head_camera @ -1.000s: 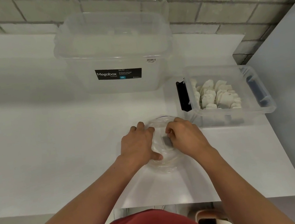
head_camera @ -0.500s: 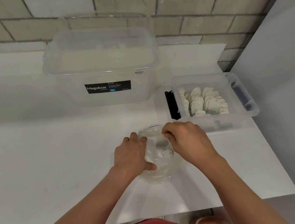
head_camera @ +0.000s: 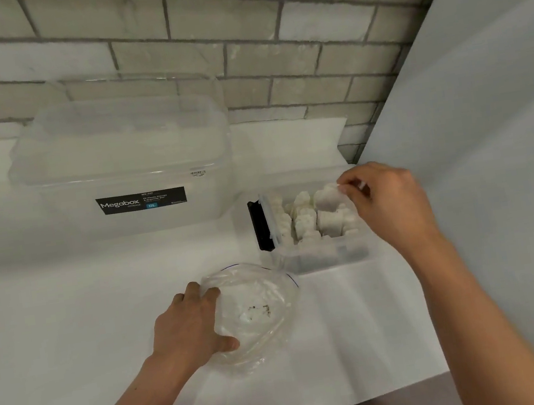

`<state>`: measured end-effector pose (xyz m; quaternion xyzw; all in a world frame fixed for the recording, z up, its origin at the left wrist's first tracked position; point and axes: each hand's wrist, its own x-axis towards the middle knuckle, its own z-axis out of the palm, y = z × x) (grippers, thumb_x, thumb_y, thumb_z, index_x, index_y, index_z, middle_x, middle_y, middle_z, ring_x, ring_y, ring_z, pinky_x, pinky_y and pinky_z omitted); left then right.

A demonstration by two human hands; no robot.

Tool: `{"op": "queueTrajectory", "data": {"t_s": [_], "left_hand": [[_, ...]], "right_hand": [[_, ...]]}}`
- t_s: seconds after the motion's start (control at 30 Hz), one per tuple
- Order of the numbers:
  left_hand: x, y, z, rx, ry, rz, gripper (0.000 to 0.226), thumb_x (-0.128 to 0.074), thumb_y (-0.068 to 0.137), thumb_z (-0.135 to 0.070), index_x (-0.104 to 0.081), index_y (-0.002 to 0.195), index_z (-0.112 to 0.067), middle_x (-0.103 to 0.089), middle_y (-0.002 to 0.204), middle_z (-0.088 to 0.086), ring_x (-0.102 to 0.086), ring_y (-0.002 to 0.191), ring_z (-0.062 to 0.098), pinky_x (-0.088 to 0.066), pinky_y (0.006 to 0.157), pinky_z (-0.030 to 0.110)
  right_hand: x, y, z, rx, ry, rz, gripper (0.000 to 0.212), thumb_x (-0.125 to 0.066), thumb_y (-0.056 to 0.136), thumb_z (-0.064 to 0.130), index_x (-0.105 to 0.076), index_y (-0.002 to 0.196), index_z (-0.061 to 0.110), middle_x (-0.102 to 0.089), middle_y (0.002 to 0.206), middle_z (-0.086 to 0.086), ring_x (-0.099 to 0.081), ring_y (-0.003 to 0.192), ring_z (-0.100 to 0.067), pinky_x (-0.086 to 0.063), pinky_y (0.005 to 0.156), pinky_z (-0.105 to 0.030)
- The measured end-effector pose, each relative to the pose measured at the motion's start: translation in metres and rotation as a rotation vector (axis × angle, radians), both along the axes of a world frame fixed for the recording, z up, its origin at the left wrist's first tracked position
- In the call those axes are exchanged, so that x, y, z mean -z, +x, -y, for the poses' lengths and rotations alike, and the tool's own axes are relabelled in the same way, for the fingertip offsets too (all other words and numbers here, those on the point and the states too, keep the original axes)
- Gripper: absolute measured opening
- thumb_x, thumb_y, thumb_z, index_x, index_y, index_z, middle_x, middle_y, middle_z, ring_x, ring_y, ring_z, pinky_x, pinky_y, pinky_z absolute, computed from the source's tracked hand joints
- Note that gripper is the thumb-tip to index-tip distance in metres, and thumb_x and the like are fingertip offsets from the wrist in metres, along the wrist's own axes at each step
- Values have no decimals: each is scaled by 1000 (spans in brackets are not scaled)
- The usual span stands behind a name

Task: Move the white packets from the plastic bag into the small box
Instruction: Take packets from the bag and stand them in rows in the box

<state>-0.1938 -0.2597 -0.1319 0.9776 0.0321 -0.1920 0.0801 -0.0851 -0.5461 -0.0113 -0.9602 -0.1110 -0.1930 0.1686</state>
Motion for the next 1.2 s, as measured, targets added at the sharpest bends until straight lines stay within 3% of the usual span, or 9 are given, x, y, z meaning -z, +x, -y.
{"op": "queueTrajectory", "data": {"t_s": [0.17,0.4,0.57,0.87,1.03,1.2], "left_hand": [[-4,2,-1,2,-2,-15,96,-71,63,-74,-36,144,-37,-40,128,-7,-49,113,14,-42,73,27],[-4,5,2,-23,0,-22,99,-73,57,-73,-38,143,-39,-42,126,-9,-51,110,14,-44,74,27],[-4,5,2,-34,5,-22,99,-73,56,-73,-39,142,-40,-42,125,-9,-51,109,14,-43,72,28],[-2,4,1,-30,1,-8,97,-74,57,-73,-40,140,-38,-42,123,-8,-51,108,15,-42,72,28],[3,0,0,-31,-29,30,98,-72,60,-74,-35,144,-41,-41,129,-6,-49,112,17,-48,79,31],[8,-4,-2,-39,-184,127,82,-63,74,-76,-30,144,-48,-19,156,-4,-56,116,24,-53,84,38]], "right_hand": [[13,36,20,127,-312,-251,18,-62,94,20,-74,96,33,-72,102,0,-66,89,-34,-54,71,-37],[42,56,23,86,-373,-487,18,-65,90,23,-74,91,39,-68,107,0,-65,94,-30,-52,75,-33],[50,70,15,71,-399,-511,14,-68,90,25,-71,88,38,-67,106,-2,-64,92,-27,-51,71,-32],[63,77,11,92,-570,-511,23,-57,97,22,-68,116,27,-63,117,-8,-61,108,-33,-52,80,-38],[53,67,18,101,-411,-427,25,-62,95,29,-70,118,34,-67,118,-10,-65,102,-36,-56,83,-40],[43,26,39,133,24,-185,14,-69,92,26,-77,103,26,-76,102,2,-68,90,-28,-55,79,-36]]}}
